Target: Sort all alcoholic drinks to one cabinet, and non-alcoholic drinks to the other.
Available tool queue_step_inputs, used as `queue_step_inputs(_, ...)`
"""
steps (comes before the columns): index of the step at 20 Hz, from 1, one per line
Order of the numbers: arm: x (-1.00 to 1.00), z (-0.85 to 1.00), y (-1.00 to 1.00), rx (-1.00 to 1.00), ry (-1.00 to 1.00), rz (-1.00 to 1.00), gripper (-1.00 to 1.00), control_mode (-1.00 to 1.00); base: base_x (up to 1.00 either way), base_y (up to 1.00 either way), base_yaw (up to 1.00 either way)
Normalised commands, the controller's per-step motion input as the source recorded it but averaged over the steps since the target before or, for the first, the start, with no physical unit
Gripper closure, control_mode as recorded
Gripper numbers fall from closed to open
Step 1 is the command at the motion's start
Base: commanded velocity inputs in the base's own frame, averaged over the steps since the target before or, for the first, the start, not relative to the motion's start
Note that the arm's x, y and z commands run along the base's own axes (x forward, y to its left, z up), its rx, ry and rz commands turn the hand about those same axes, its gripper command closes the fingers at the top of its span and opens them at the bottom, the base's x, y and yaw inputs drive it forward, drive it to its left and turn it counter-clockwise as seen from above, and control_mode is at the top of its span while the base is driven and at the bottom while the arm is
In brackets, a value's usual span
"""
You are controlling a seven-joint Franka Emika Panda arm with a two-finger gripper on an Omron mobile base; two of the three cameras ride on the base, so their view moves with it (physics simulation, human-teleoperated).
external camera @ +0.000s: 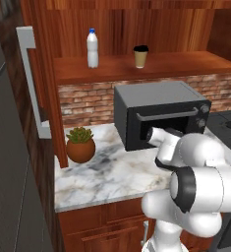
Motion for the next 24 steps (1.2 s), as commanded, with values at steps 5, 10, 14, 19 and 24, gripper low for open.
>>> queue_step_inputs(5, 0.04, -0.07, -0.14, -0.04, 0.05, -0.02, -1.0, -1.0, 0.0, 0.0, 0.0)
queue_step_inputs(10, 0.1, -0.02, -0.03, -0.05, 0.09, -0.01, 1.0, -1.0, 0.0, 0.0, 0.0)
queue_step_inputs(14, 0.02, 0.0, 0.0, -0.05, 0.09, -0.01, 1.0, -1.0, 0.0, 0.0, 0.0)
queue_step_inputs(19, -0.19, 0.15, 0.0, 0.0, 0.03, 0.0, 1.0, -1.0, 0.0, 0.0, 0.0)
queue_step_inputs(24, -0.7, 0.78, 0.0, 0.03, 0.0, 0.02, 1.0, -1.0, 0.0, 0.0, 0.0)
